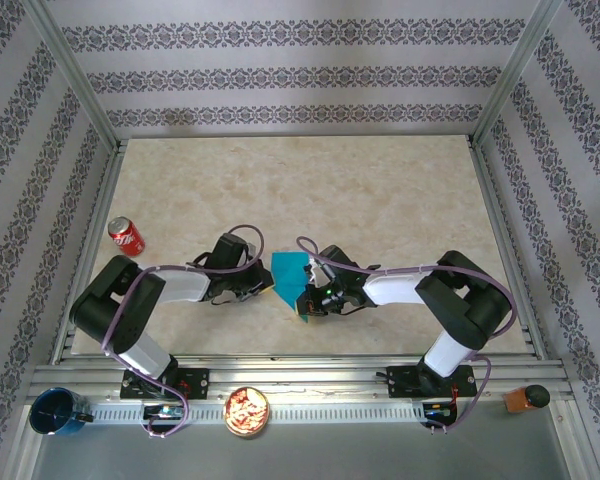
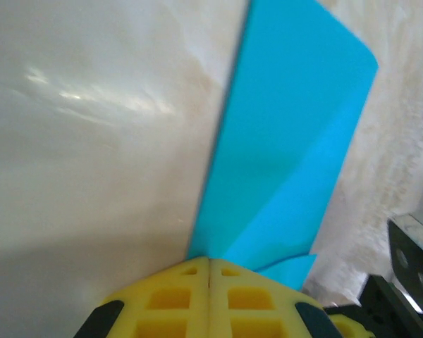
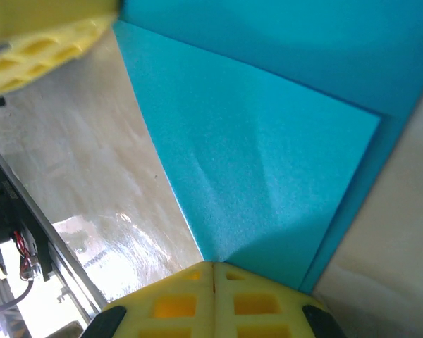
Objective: Fold a paper plane with a square sheet of paper (pick it up from the middle)
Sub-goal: Third fold the triangle at the center of the table.
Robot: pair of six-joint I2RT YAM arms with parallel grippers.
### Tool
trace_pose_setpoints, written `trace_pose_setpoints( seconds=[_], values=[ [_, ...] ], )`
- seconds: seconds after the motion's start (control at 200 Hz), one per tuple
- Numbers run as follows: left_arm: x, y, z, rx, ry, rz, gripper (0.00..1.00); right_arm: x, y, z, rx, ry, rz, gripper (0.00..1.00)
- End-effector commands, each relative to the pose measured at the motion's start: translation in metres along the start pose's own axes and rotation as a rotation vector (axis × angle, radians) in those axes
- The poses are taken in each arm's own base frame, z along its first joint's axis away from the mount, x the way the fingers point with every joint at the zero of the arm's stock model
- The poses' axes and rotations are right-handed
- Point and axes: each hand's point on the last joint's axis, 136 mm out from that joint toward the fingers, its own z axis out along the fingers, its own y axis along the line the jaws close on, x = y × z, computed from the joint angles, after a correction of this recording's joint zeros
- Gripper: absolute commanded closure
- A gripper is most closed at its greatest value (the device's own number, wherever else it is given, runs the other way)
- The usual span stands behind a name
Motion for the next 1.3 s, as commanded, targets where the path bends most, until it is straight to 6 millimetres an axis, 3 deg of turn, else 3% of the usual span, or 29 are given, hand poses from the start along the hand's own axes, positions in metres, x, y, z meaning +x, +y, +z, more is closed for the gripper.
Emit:
trace_pose_setpoints(
  seconds=[0.0,0.26,0.575,0.769,0.909,1.114,1.294],
  values=[
    [-0.007,0.015,-0.016,-0.125,-0.025,0.029,1.0,0.029,-0.047,-0.002,0.163,0.079,0.082,0.95],
    [-0.005,-0.03,-0.031,0.021,-0.031,0.103,1.0,0.024,-0.043,-0.005,0.17,0.079,0.064,0.95],
    [0.019,-0.059,0.0,0.117,0.039,0.155,1.0,0.021,-0.042,-0.009,0.182,0.076,0.061,0.95],
    [0.025,-0.036,0.016,0.066,0.052,0.136,1.0,0.018,-0.036,-0.011,0.17,0.069,0.057,0.94],
    [0.03,-0.009,0.023,-0.023,0.067,0.113,1.0,0.008,-0.017,-0.016,0.12,0.043,0.038,0.93],
    [0.038,0.005,0.023,-0.057,0.088,0.115,1.0,-0.016,0.025,-0.023,0.03,-0.021,0.005,0.92],
    [0.04,0.008,0.023,-0.06,0.094,0.112,1.0,-0.026,0.027,-0.008,0.044,-0.022,0.017,0.93]
  ],
)
